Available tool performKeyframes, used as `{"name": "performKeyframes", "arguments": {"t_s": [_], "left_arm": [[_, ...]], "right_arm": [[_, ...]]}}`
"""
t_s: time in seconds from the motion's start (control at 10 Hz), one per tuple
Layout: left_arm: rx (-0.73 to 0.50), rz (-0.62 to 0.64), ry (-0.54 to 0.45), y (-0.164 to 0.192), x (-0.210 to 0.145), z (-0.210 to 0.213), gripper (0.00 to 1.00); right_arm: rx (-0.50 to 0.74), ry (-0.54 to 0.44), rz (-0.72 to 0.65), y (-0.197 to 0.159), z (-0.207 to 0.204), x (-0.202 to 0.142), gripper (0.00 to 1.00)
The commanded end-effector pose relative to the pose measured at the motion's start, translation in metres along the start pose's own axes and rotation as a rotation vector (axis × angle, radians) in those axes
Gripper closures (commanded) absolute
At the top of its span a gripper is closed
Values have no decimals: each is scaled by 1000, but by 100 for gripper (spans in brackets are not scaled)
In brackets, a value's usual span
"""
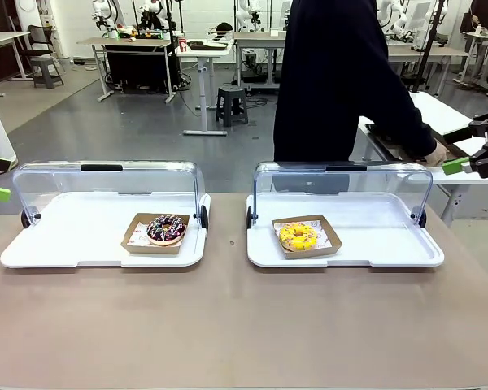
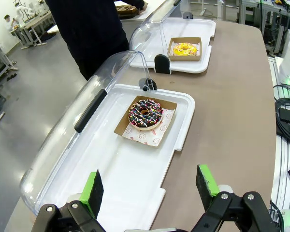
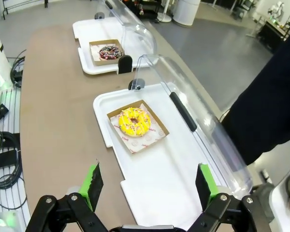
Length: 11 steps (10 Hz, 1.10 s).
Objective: Provide the desired donut to the person.
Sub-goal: Place the picked Paper togo box onto the Handle tray extended by the person.
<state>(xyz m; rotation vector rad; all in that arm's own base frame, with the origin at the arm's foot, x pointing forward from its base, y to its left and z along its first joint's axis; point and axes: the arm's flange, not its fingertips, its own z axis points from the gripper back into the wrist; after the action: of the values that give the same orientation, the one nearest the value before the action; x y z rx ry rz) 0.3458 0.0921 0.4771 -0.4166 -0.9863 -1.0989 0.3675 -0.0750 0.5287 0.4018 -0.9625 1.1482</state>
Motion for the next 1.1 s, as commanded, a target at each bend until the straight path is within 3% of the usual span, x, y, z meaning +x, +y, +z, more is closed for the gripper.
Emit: {"name": "performKeyframes", "arguments": {"t_s": [0.0,1.0], "left_arm": [[-1,12,-15,0,0,1,0],[-1,12,-15,0,0,1,0]], "right_arm": [[20,-6,-5,-1,-3,-1,0],[20,-6,-5,-1,-3,-1,0]]}}
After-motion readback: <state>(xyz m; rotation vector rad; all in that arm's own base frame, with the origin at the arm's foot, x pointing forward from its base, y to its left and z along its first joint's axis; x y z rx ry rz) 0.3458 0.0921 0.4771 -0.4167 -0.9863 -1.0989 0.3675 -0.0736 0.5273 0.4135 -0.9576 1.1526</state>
